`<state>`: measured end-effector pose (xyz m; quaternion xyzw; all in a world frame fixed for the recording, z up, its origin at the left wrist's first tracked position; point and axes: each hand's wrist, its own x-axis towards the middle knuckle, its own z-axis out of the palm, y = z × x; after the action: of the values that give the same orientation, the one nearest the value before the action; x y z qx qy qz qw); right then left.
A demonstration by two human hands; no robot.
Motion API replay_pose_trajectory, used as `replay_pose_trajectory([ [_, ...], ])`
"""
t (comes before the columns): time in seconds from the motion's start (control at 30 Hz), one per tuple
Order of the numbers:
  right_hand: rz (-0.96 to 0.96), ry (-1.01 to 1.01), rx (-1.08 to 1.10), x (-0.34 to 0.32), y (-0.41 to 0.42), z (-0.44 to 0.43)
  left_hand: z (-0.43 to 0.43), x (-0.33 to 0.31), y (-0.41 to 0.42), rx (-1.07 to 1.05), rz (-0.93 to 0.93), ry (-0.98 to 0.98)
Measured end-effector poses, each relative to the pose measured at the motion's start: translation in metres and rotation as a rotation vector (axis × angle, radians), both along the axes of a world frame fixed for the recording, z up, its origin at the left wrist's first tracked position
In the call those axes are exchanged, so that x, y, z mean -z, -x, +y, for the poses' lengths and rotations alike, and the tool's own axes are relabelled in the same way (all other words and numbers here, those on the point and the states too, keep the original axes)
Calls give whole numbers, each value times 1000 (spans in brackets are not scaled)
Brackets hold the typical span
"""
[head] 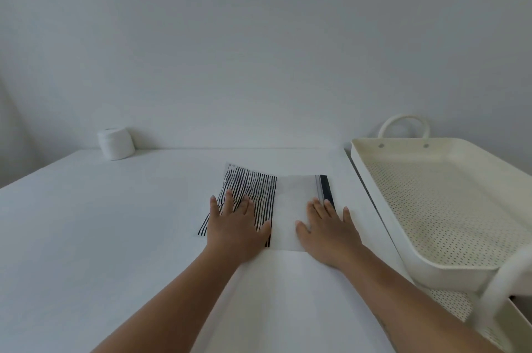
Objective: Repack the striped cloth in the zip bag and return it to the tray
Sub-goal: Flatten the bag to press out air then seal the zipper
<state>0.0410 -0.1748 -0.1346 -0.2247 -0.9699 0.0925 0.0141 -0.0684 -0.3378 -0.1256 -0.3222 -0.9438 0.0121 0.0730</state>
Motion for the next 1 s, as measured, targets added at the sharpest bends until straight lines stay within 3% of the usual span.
replay_pose_trajectory([
  [0.13,-64,-15,-22,-10,-9,3,11,-9,5,90,136,-162],
  [0.27,-124,-9,-10,-38,-3,11,20,-17,30,96,-22,-111],
  [0.4,33,-13,-82,-53,25,5,23,-10,41,60,-133,-151],
  [0.73,44,135,-153,-19,106,-14,24,6,36,103,-45,-115],
  [1.0,29,23,-88,3,99,16,25,11,40,96,-56,-119],
])
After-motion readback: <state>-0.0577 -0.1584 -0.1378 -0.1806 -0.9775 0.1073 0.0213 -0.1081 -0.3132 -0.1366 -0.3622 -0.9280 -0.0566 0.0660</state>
